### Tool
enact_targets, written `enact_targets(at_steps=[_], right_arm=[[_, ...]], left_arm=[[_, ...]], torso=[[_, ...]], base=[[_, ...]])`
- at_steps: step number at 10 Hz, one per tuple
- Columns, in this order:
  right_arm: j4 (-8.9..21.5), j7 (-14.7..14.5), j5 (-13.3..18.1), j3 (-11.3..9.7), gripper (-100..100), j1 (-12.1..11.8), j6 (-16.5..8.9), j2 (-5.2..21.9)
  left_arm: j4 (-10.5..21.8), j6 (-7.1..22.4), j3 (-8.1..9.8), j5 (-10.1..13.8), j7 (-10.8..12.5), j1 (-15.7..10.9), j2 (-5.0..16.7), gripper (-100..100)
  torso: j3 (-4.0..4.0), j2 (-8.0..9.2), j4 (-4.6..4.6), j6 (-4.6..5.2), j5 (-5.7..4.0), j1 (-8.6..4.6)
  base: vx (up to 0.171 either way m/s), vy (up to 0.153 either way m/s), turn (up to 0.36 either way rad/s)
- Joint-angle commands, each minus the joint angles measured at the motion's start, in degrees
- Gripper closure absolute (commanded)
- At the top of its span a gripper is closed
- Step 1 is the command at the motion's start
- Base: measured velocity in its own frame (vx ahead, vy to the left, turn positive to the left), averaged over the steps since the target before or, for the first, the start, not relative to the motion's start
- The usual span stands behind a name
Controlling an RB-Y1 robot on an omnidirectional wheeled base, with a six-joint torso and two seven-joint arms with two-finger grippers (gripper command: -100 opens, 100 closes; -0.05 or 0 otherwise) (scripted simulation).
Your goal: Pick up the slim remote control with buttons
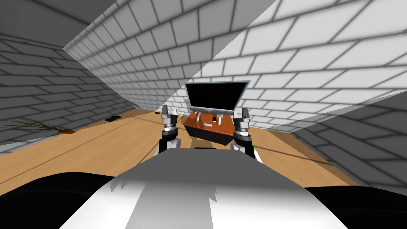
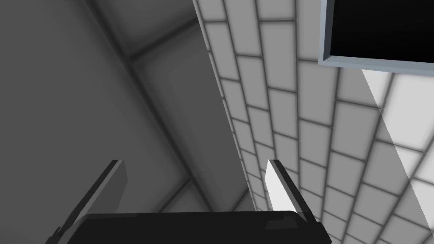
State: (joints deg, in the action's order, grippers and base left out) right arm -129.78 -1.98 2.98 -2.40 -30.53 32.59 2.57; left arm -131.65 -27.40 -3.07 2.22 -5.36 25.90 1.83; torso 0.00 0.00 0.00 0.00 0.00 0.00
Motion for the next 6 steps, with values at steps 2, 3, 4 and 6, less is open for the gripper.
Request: enact_targets(at_steps=[2, 3, 4, 6], right_arm=[[2.49, -1.1, 1.04, -1.65, -100, -0.78, 0.12, 3.94], [3.76, -1.61, 1.54, -2.43, -100, -1.1, 0.16, 5.45], [5.29, -2.19, 2.12, -3.32, -100, -1.45, 0.19, 7.06], [9.16, -3.52, 3.51, -5.34, -100, -2.15, 0.21, 10.43]], left_arm=[[0.0, 0.0, 0.0, 0.0, 0.0, -0.01, 0.0, 0], [0.0, 0.0, 0.0, 0.0, 0.0, -0.01, 0.0, 0], [0.0, 0.0, 0.0, 0.0, 0.0, -0.01, 0.0, 0], [0.0, 0.0, 0.0, 0.0, 0.0, -0.01, 0.0, 0]], torso=[[0.05, 0.09, 0.01, -0.01, -0.01, -0.07], [0.12, 0.21, 0.04, -0.02, -0.03, -0.13], [0.19, 0.33, 0.07, 0.0, -0.03, -0.17], [0.18, 0.31, 0.07, -0.01, -0.04, -0.15]], base=[[-0.052, -0.026, 0.099], [-0.092, -0.04, 0.111], [-0.093, -0.037, 0.111], [-0.084, -0.027, 0.145]])
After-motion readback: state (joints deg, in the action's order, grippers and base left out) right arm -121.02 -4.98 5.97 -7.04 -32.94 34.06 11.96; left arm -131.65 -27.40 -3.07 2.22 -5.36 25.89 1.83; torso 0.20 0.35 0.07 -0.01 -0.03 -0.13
